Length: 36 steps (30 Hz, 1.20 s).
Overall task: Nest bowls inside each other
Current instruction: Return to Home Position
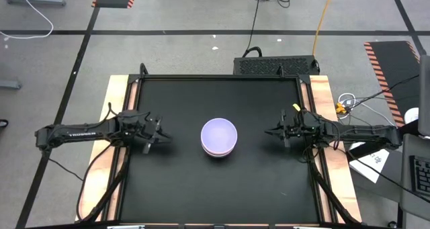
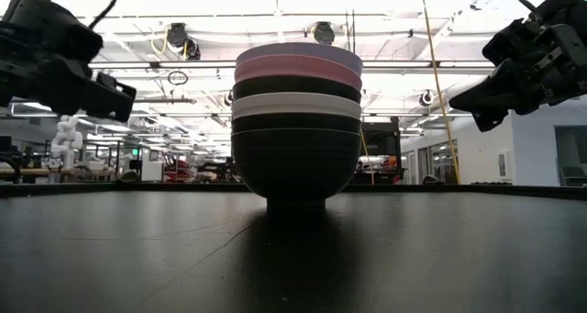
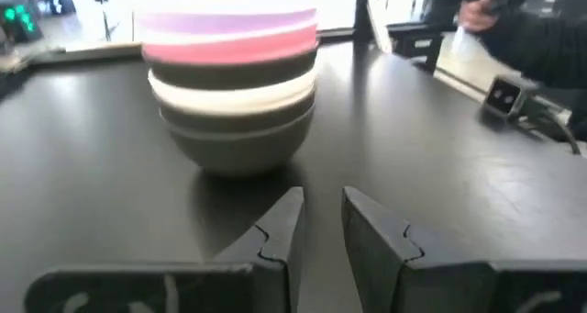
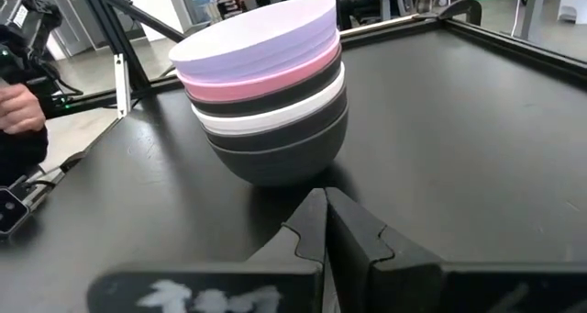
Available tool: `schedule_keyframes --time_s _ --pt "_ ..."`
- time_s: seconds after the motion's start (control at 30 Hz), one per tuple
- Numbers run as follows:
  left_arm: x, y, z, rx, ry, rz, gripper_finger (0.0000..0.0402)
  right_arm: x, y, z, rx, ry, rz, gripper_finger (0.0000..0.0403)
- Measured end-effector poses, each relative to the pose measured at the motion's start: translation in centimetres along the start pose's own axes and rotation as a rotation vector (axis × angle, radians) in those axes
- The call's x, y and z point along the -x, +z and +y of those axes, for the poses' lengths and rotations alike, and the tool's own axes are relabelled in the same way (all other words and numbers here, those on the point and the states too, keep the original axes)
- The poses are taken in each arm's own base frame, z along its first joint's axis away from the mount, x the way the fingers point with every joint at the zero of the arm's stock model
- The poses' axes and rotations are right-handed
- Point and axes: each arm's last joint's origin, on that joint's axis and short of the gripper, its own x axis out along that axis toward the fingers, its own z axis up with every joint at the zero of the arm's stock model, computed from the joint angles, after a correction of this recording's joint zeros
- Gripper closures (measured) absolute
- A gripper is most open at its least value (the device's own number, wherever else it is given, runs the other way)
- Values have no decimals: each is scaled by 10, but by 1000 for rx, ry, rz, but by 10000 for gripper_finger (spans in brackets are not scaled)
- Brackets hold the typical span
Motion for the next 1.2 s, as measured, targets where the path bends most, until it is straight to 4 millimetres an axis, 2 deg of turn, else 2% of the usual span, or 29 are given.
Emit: schedule_keyframes --time_s 0.57,0.8,1.2 --pt "15 18 -6 -48 25 -207 321 0 6 2 67 18 -61 403" --pt "16 19 -7 -39 18 -220 321 0 6 2 60 17 -58 403" --pt "17 19 -11 2 -130 -225 321 0 5 2 40 16 -56 403"
